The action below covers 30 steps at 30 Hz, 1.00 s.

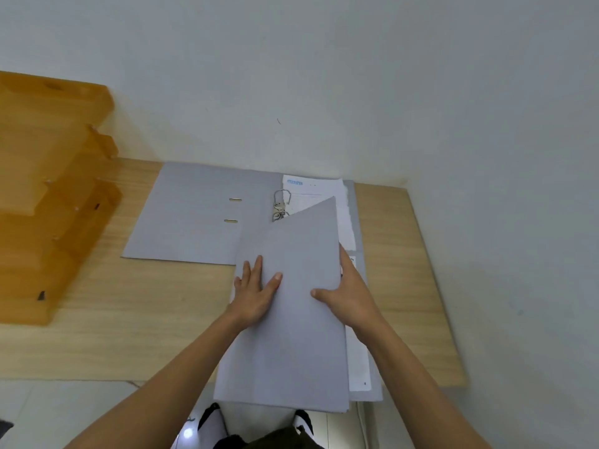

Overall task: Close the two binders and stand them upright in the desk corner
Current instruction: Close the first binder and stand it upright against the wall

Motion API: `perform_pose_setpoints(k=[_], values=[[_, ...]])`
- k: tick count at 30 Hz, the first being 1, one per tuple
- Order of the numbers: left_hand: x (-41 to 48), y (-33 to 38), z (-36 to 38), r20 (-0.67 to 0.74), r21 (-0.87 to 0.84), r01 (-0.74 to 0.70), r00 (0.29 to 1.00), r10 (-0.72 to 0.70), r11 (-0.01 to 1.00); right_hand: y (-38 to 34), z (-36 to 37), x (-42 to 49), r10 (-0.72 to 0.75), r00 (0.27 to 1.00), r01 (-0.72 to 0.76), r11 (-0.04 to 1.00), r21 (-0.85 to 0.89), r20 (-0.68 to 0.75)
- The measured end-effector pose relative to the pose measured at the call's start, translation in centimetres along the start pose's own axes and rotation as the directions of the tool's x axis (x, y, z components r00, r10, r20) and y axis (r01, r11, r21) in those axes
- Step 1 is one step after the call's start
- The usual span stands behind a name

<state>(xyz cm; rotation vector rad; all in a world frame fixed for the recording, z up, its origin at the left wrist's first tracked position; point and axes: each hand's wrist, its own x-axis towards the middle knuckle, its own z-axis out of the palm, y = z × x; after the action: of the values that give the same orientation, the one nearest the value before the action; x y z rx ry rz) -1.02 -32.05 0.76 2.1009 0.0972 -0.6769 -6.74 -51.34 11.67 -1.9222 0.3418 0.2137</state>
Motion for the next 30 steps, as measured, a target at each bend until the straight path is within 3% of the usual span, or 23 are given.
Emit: perform_pose_setpoints(k=[4, 8, 10, 13, 17, 20, 23, 30], values=[[-0.6, -0.1, 1.9, -0.075, 0.081, 0.031, 0.997, -0.025, 0.996, 4.3, -3.1, 0.8, 0.036, 0.995, -0.034, 0.999, 0.024, -0.094], [-1.2, -1.0, 2.6, -0.192, -0.156, -0.013, 0.981, -0.017, 0.988, 8.6, -5.6, 1.3, 0.127, 0.986, -0.124, 0.992, 0.032, -0.113], [-1.8, -1.5, 2.9, -0.153, -0.286, 0.105, 0.976, -0.154, 0.952, 10.3, -6.0, 1.4, 0.166, 0.976, -0.172, 0.985, -0.031, -0.141], [-2.6, -2.6, 3.6, -0.095, -0.235, 0.175, 0.975, -0.201, 0.956, 12.4, -5.2, 1.4, 0.216, 0.963, -0.245, 0.951, -0.189, -0.16], [-3.4, -2.6, 4.0, -0.1, -0.238, 0.181, 0.973, -0.209, 0.954, 13.5, -2.6, 1.4, 0.202, 0.977, -0.211, 0.837, -0.505, -0.074], [-3.5, -2.4, 3.9, -0.1, -0.239, 0.206, 0.967, -0.234, 0.949, 13.3, -0.6, 1.8, 0.179, 0.983, -0.111, 0.786, -0.608, 0.051], [-3.5, -2.0, 3.9, -0.094, -0.249, 0.209, 0.967, -0.238, 0.946, 13.4, 0.6, 2.2, 0.224, 0.959, -0.07, 0.782, -0.62, 0.174], [-3.5, -1.9, 4.3, -0.094, -0.252, 0.215, 0.965, -0.245, 0.944, 15.0, -0.4, 2.6, 0.294, 0.903, -0.073, 0.824, -0.562, 0.314]])
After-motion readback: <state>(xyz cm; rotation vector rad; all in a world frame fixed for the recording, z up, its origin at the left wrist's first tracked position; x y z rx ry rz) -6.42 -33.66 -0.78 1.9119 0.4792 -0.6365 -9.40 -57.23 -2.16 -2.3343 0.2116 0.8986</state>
